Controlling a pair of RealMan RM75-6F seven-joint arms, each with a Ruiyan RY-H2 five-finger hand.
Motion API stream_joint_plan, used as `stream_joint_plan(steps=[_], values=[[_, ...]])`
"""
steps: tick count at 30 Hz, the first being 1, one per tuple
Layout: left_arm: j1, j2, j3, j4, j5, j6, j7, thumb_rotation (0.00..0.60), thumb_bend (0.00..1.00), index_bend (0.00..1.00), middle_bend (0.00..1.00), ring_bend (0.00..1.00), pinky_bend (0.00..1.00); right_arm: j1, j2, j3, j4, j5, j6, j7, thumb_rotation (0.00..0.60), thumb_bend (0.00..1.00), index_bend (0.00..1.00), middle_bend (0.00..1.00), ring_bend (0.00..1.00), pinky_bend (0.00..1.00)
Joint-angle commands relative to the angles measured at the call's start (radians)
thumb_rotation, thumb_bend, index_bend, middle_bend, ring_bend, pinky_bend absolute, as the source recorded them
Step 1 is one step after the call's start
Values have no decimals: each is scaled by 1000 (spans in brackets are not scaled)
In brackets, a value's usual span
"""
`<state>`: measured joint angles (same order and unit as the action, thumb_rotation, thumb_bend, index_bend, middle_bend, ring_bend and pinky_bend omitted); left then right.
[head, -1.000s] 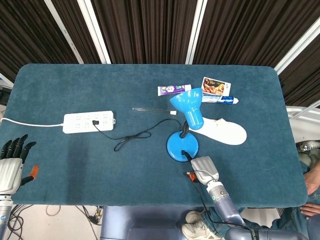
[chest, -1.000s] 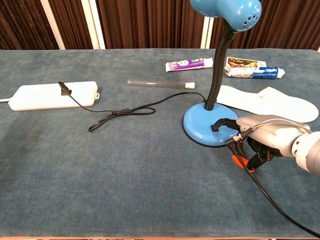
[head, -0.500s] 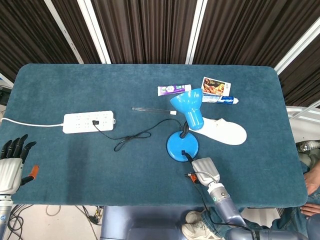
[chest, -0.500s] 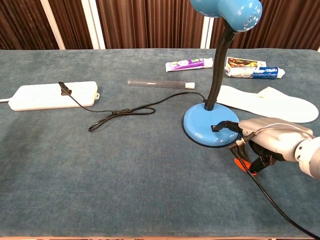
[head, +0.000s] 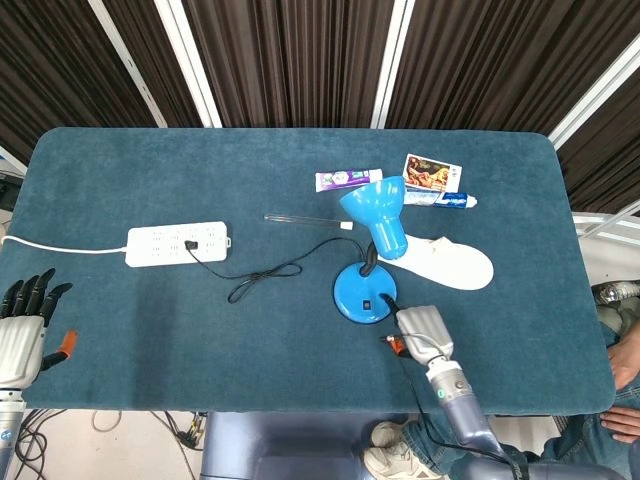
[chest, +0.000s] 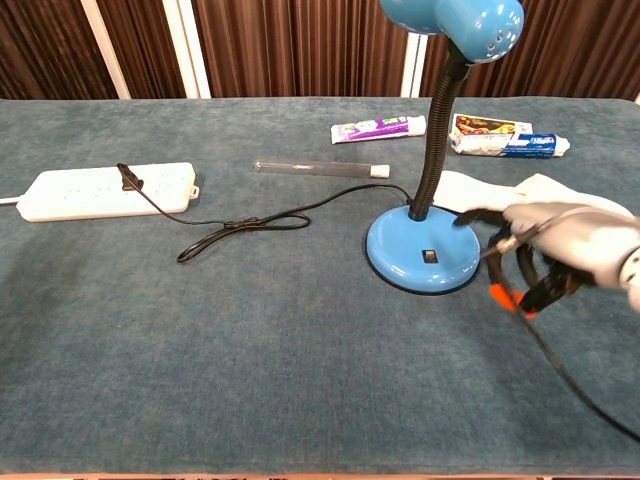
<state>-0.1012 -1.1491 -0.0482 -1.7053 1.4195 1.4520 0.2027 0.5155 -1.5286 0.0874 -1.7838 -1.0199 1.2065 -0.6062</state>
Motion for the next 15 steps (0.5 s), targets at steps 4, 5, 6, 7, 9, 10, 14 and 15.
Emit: stream_joint_plan(steps=[4, 5, 6, 7, 9, 10, 14, 15], values=[[0, -1, 1, -2, 2, 1, 3, 600, 372, 162, 0, 0, 0, -160, 230, -81, -200, -199, 230, 68, 600, 299, 53, 183, 271, 1000], [0, -1, 1, -2, 2, 1, 4, 600, 372, 162, 0, 0, 0, -179, 258, -102, -207, -219, 248, 72, 600, 291, 48, 158, 244, 1000], [0, -2, 1, -2, 3, 2, 6, 600, 372, 162, 0, 0, 0, -209, 295, -129, -212, -246, 276, 83, 600, 291, 44, 139, 225, 1000], [0, -2, 1, -2, 4, 3, 7, 600, 372, 162, 0, 0, 0, -230, 316, -145, -209, -265, 298, 94, 600, 291, 43, 122, 207, 1000], [0, -4, 2, -2, 5, 3, 11, 600, 372, 162, 0, 0, 0, -278, 346, -181, -182, -315, 349, 134, 600, 291, 42, 96, 169, 1000], [0, -5, 2, -2, 6, 3, 13, 600, 372, 162, 0, 0, 0, -297, 352, -192, -165, -334, 368, 152, 600, 291, 42, 89, 158, 1000], [0, -7, 4, -2, 7, 4, 19, 600, 372, 162, 0, 0, 0, -386, 332, -234, -30, -431, 469, 243, 600, 290, 42, 80, 144, 1000], [0, -7, 4, -1, 7, 5, 20, 600, 372, 162, 0, 0, 0, -402, 322, -241, 1, -445, 483, 263, 600, 288, 42, 74, 135, 925]])
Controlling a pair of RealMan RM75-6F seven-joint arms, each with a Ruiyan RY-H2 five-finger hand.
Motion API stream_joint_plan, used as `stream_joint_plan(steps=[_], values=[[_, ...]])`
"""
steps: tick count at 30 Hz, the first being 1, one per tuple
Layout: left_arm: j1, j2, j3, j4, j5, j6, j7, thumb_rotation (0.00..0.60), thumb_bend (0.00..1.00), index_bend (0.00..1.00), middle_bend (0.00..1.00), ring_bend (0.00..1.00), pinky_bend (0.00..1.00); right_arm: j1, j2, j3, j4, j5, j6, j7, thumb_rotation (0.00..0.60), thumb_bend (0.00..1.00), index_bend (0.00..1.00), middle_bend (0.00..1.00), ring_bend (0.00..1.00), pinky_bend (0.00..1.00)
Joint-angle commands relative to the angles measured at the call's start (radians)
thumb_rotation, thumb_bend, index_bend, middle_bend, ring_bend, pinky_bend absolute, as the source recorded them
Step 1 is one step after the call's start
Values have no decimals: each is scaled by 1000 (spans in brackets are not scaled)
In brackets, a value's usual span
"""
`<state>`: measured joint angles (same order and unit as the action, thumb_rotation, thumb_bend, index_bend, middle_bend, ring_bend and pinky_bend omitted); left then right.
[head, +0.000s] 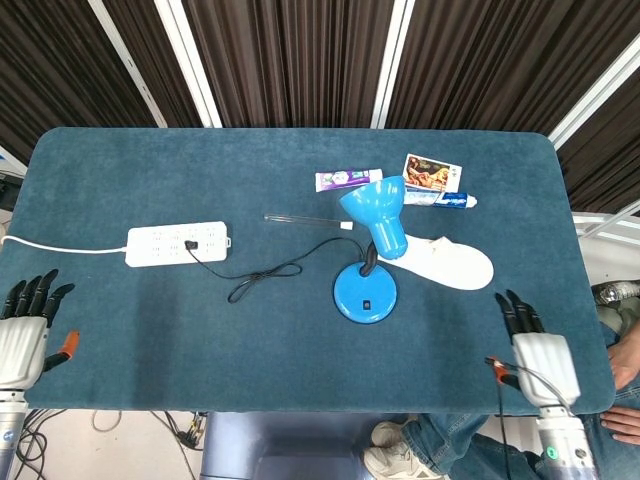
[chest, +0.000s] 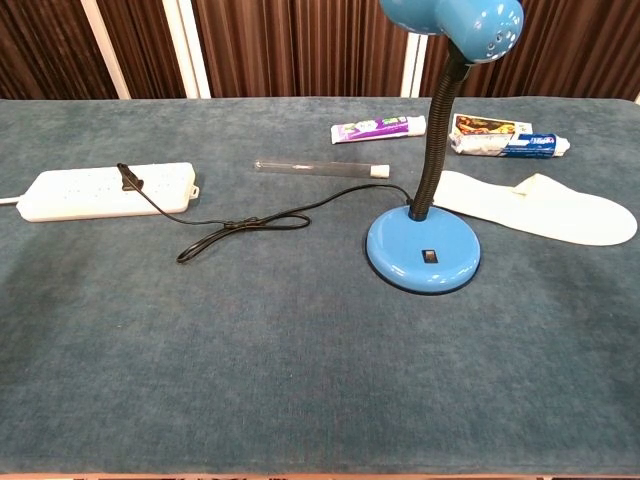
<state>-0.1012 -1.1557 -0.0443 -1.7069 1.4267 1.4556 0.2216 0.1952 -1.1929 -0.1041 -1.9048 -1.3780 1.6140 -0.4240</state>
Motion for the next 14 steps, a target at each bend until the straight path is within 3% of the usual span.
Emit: stream_joint_plan(steps=[1, 2, 4, 5, 14], values=[[1, 0, 0, 0, 1, 2, 1, 600, 372, 162, 0, 0, 0, -94, -23, -55, 149, -97, 85, 100, 600, 283, 41, 67, 125, 775], [1, 0, 0, 1, 2, 3, 0, 600, 372, 162, 0, 0, 0, -111, -36, -60, 186, -104, 92, 126, 600, 269, 32, 56, 108, 475], [1, 0, 1, 2, 4, 4, -1, 600, 372, 162, 0, 0, 0, -120, -45, -59, 217, -98, 82, 146, 600, 248, 18, 33, 77, 50], [1, 0, 1, 2, 4, 3, -2, 600, 372, 162, 0, 0, 0, -118, -45, -55, 233, -97, 69, 148, 600, 244, 13, 21, 62, 0], [-1, -1, 4, 8, 11, 1, -1, 600, 372, 162, 0, 0, 0, -128, -63, -14, 284, -94, 46, 145, 600, 244, 12, 0, 41, 0]])
